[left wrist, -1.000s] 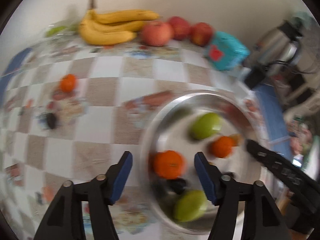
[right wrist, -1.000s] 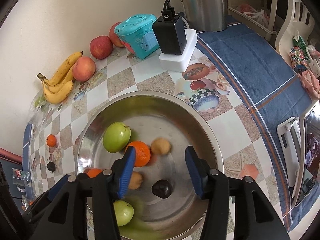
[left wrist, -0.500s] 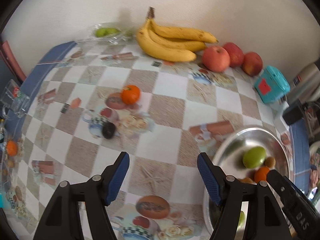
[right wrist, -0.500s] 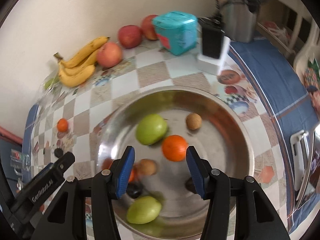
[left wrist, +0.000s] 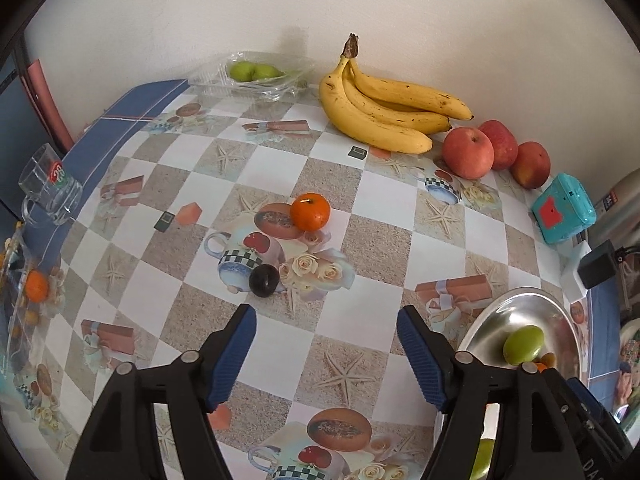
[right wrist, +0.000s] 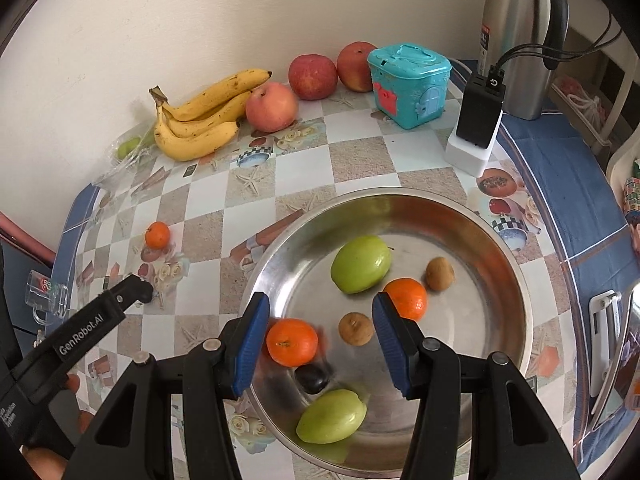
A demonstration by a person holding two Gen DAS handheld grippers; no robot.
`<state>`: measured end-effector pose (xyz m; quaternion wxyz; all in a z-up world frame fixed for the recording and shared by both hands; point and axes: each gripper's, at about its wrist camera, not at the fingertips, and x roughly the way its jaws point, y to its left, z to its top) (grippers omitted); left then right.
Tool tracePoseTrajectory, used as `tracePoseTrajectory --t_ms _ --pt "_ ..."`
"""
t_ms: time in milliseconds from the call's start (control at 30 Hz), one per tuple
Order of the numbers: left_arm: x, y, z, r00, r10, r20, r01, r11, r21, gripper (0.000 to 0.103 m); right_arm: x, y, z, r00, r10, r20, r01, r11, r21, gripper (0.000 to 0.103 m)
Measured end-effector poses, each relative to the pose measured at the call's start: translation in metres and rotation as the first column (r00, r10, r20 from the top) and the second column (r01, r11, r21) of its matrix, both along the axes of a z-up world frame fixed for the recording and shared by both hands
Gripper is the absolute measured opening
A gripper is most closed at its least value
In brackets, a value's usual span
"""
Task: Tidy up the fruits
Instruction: 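Raise both open grippers and move back toward the loose fruit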
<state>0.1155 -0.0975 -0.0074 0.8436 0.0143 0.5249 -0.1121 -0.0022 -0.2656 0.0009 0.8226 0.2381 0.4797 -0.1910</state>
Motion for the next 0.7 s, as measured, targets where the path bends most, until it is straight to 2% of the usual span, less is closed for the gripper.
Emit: tracePoseTrajectory --t_ms 100,233,300,533,700 --pt "0.0003 -0.0006 -0.0002 1.000 0.000 -0.002 0.000 1.000 0.000 0.090 0.0002 -0.0007 -0.0018 1.000 -0.008 -0.009 0.008 1.000 -0.021 0.074" --pt "0.0009 -0.0011 -0.0019 1.000 0.001 -0.001 -0.001 1.000 0.016 0.100 -0.0002 -0.0029 -0.0042 1.000 -0.017 -0.018 0.017 0.999 -0.036 0.076" --pt "0.0014 -0.0008 -0.0028 1.000 0.003 -0.002 -0.003 1.000 0.022 0.102 -0.0006 -0.0031 -0.0041 1.000 -0.021 -0.016 0.021 0.999 -0.045 0.084" --pt "0.0014 -0.0007 -0.0032 1.000 0.003 0.029 -0.005 0.997 0.073 0.103 -0.0012 -0.0038 -0.0031 1.000 -0.028 -0.005 0.027 0.998 -0.061 0.085" --pt "0.0023 0.0020 -0.0015 0.999 0.009 0.040 -0.012 0.998 0.069 0.103 -0.0016 -0.0047 -0.0025 0.999 -0.031 0.009 0.031 0.998 -0.057 0.085"
